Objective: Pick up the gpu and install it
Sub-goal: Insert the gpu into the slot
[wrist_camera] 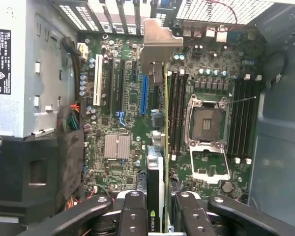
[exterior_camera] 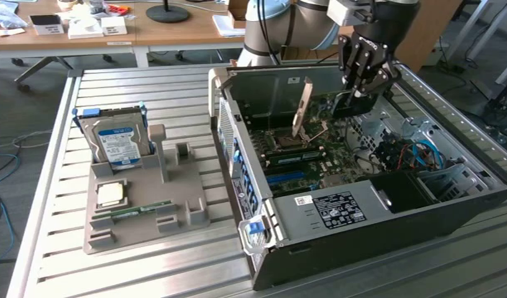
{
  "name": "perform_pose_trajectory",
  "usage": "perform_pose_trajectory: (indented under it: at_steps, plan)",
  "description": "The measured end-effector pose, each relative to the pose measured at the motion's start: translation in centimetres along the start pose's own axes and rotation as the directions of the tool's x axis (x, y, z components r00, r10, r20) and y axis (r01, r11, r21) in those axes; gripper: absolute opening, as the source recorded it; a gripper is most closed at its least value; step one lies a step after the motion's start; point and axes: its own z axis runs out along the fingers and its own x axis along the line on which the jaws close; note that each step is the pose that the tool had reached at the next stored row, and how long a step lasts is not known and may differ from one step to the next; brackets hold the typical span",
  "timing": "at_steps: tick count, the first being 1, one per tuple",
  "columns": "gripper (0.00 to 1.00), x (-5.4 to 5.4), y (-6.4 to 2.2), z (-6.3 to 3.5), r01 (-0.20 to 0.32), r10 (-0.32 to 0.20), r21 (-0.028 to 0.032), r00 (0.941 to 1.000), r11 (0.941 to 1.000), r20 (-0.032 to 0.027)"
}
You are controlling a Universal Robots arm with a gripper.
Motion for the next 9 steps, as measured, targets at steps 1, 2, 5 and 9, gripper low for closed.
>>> perform_pose_trajectory:
  at_steps: [1, 2, 5, 9]
  plan:
    - [0.27, 0.11, 0.04, 0.03, -0.001, 0.001, 0.0001, 1.0000, 1.0000, 0.0000]
    - [0.27, 0.22, 0.11, 0.05, -0.002, 0.002, 0.0001, 1.0000, 1.0000, 0.0000]
    - [0.27, 0.52, 0.33, 0.10, -0.004, 0.004, 0.0001, 1.0000, 1.0000, -0.0001]
    - [0.27, 0.60, 0.82, 0.15, -0.008, 0.008, 0.0001, 1.0000, 1.0000, -0.0003]
